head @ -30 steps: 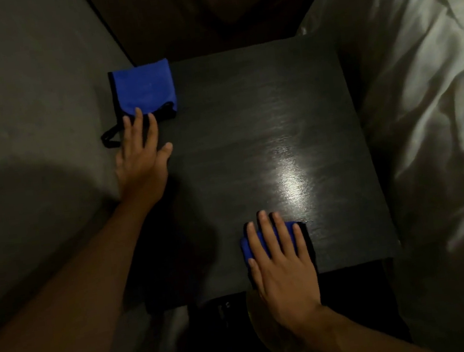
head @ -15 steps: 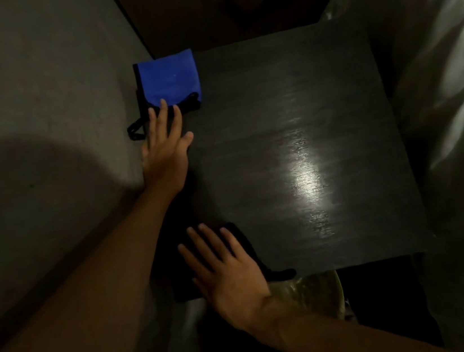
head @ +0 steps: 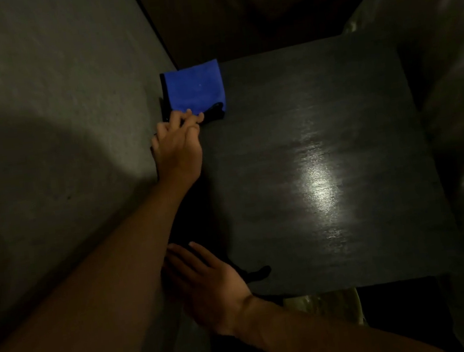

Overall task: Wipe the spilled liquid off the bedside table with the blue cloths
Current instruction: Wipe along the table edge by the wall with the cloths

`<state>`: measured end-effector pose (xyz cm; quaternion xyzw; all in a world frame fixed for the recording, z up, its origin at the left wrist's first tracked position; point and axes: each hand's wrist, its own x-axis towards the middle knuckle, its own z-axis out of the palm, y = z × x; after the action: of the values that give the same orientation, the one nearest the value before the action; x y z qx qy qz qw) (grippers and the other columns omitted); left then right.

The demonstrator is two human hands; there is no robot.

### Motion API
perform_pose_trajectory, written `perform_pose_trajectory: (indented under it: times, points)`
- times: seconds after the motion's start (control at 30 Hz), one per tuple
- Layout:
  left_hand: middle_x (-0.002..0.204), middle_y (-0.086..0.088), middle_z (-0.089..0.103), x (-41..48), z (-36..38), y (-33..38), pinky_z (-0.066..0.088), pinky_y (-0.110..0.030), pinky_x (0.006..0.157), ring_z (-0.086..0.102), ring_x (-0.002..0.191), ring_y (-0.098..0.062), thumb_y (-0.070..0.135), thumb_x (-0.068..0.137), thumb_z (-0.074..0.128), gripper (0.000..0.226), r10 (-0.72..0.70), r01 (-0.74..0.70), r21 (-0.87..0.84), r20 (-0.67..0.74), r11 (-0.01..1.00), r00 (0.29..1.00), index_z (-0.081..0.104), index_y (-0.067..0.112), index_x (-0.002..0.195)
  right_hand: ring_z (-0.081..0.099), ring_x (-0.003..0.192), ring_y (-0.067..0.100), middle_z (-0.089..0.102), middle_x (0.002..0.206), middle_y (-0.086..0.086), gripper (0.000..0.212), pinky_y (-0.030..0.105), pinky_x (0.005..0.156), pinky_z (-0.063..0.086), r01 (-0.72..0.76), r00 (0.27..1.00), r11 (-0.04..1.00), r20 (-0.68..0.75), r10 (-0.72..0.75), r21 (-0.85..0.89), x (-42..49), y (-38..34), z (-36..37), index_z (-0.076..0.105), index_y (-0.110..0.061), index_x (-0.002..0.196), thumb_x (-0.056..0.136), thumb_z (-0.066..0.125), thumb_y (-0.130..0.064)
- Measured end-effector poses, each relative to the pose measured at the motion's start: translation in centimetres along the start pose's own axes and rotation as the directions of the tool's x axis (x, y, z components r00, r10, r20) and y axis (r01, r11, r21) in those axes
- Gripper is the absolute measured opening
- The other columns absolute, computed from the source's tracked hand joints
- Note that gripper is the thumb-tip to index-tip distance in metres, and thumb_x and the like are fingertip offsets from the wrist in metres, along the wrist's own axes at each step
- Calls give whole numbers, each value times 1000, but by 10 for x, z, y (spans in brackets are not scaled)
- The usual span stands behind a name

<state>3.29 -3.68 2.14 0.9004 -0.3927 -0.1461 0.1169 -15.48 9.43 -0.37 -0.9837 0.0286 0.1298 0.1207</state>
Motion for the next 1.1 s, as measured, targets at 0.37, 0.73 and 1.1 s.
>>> perform_pose_trajectory:
  times: [0.37, 0.73, 1.1]
  points:
    - [130, -11, 51, 45, -46, 19, 24, -51, 108, 41, 124, -34, 27, 99, 46, 22, -27, -3, 154, 193, 988, 981, 63, 19, 110, -11, 156, 26, 1, 171, 9, 77, 45, 121, -17, 32, 994, 997, -105, -40, -73, 34, 45, -15, 1, -8, 161, 102, 27, -50]
    - [102, -11, 58, 79, -54, 18, 44, -47, 98, 57, 107, -31, 26, 86, 67, 16, -45, 46, -42, 43, 998, 998, 60, 14, 95, 2, 157, 25, 14, 170, 10, 72, 44, 123, -10, 4, 993, 998, -114, -10, -57, 77, 96, -39, 15, -11, 161, 102, 32, -47]
    - [133, -9, 45, 119, -49, 28, 41, -42, 101, 47, 120, -29, 21, 90, 64, 43, 54, -65, 59, 182, 996, 982, 51, 15, 130, 1, 157, 25, 14, 169, 11, 67, 44, 126, -5, 80, 985, 996, -149, -84, -34, 108, 141, -52, 12, -13, 162, 105, 27, -45]
